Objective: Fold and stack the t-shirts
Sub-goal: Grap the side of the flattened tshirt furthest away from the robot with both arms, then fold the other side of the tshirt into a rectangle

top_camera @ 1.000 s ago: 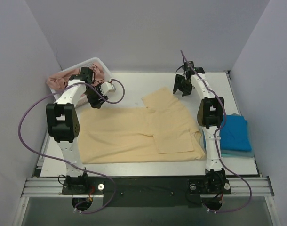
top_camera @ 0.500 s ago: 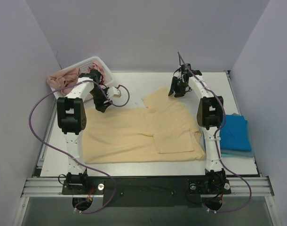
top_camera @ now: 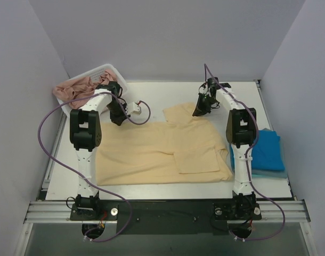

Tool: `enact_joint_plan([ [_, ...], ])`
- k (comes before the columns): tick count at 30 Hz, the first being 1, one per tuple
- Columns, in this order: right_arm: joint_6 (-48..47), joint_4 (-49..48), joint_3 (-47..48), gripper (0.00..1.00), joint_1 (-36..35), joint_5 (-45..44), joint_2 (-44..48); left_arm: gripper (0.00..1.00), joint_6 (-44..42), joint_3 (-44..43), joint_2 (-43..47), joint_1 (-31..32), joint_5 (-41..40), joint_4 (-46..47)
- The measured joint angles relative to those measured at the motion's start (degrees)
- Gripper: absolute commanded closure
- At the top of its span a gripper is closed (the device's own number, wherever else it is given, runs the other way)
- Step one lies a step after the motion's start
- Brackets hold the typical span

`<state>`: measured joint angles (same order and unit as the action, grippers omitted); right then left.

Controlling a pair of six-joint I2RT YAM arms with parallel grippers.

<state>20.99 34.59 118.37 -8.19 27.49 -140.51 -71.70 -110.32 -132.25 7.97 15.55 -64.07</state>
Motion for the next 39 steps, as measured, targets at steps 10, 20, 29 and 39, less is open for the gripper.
enact_joint_plan([
  [10,-0.17,-0.50,-10.62,1.00,0.70,2.16,11.21,1.00,3.85,3.96,2.58,0.35,-1.86,1.70],
  [20,-1.79,-1.77,-27.98,1.00,0.68,3.48,27.85,1.00,9.46,22.12,22.14,0.63,-3.67,5.99],
  [29,-3.41,-2.45,-43.04,1.00,-0.07,2.69,38.25,0.97,15.54,34.86,34.05,2.12,-5.16,5.73],
  [39,-4.70,-2.73,-48.50,1.00,-0.44,0.79,38.82,0.14,11.30,39.93,34.75,2.60,-4.76,-8.59],
])
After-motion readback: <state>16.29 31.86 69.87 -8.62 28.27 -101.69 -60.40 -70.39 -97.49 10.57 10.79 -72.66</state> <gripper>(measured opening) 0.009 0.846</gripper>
